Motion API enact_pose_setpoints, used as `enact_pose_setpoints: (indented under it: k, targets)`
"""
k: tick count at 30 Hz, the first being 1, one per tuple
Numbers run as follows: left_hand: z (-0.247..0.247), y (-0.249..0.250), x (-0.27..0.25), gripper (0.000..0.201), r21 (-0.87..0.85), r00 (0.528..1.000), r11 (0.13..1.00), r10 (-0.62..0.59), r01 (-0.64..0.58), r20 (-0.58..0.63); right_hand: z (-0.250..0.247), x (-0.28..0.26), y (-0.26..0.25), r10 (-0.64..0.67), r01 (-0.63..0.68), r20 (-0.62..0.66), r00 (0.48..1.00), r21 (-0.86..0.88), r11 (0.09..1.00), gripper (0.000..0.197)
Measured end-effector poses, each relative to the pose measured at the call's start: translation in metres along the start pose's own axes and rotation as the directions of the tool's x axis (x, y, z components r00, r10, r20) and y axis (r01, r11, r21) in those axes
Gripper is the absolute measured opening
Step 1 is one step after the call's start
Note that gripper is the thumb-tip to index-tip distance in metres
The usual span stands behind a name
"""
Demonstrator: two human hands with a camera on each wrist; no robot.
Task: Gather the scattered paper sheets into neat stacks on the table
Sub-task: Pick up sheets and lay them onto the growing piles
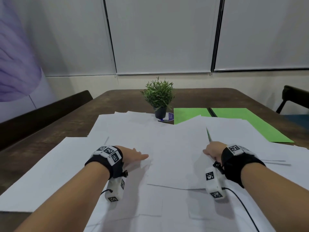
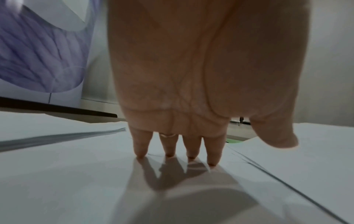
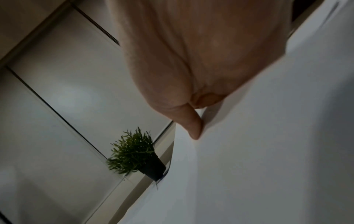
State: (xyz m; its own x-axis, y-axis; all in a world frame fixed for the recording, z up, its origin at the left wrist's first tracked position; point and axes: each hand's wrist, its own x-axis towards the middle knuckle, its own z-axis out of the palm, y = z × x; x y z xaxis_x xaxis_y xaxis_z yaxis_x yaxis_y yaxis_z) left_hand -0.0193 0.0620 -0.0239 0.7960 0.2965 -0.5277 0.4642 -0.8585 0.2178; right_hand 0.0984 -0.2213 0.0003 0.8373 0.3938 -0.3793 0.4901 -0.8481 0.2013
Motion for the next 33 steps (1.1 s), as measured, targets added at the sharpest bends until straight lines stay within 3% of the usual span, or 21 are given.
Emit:
enact_pose_setpoints:
  k: [2, 4, 6, 8, 10, 13, 16, 21, 24, 28, 33]
  targets:
    - [0.001, 0.001, -0.008, 0.036, 0.059, 1.0, 0.998, -0.011, 0.01, 0.016, 0.0, -0.003, 0.009, -0.05, 0.046, -0.024, 0.998, -0.133, 0.99, 0.024]
    - [-0.007, 0.002, -0.016, 0.055, 0.002, 0.999, 1.0, -0.03, 0.03, 0.013, -0.003, -0.007, 0.022, -0.035, 0.022, -0.103, 0.994, -0.127, 0.992, 0.034]
    - [-0.011, -0.006, -0.01, 0.065, -0.121, 0.99, 0.992, -0.041, 0.024, -0.134, -0.007, -0.01, 0.03, 0.018, -0.028, -0.121, 0.992, -0.087, 0.996, 0.035]
    - [-0.015, -0.021, 0.006, 0.066, -0.232, 0.934, 0.969, -0.161, 0.087, -0.319, -0.007, -0.008, 0.033, 0.054, -0.053, -0.157, 0.986, 0.006, 0.999, 0.034]
    - [-0.016, -0.03, 0.017, 0.069, -0.209, 0.889, 0.96, -0.255, 0.186, -0.38, -0.008, -0.006, 0.031, 0.046, -0.049, -0.101, 0.994, -0.026, 0.998, 0.035]
    - [-0.017, -0.032, 0.032, 0.062, -0.126, 0.873, 0.96, -0.28, 0.251, -0.399, -0.003, 0.008, 0.026, 0.021, -0.025, -0.083, 0.996, -0.044, 0.999, 0.034]
    - [-0.021, -0.024, 0.041, 0.034, 0.044, 0.885, 0.952, -0.263, 0.302, -0.385, 0.002, 0.021, 0.017, 0.019, -0.022, -0.042, 0.999, -0.067, 0.997, 0.034]
    - [-0.035, -0.01, 0.047, 0.06, 0.08, 0.906, 0.948, -0.266, 0.307, -0.33, 0.005, 0.036, 0.012, 0.052, -0.049, 0.067, 0.996, -0.053, 0.997, 0.025]
    - [-0.037, -0.017, 0.063, 0.056, 0.114, 0.912, 0.947, -0.249, 0.299, -0.327, 0.003, 0.037, 0.013, 0.078, -0.079, 0.051, 0.996, 0.017, 0.997, 0.039]
    - [-0.035, -0.014, 0.073, 0.051, 0.164, 0.92, 0.949, -0.203, 0.269, -0.336, -0.002, 0.034, 0.013, 0.065, -0.07, 0.067, 0.996, 0.071, 0.995, 0.041]
    - [-0.031, -0.009, 0.076, 0.068, 0.132, 0.941, 0.967, -0.172, 0.218, -0.292, -0.003, 0.034, 0.007, 0.07, -0.073, 0.075, 0.995, 0.039, 0.997, 0.042]
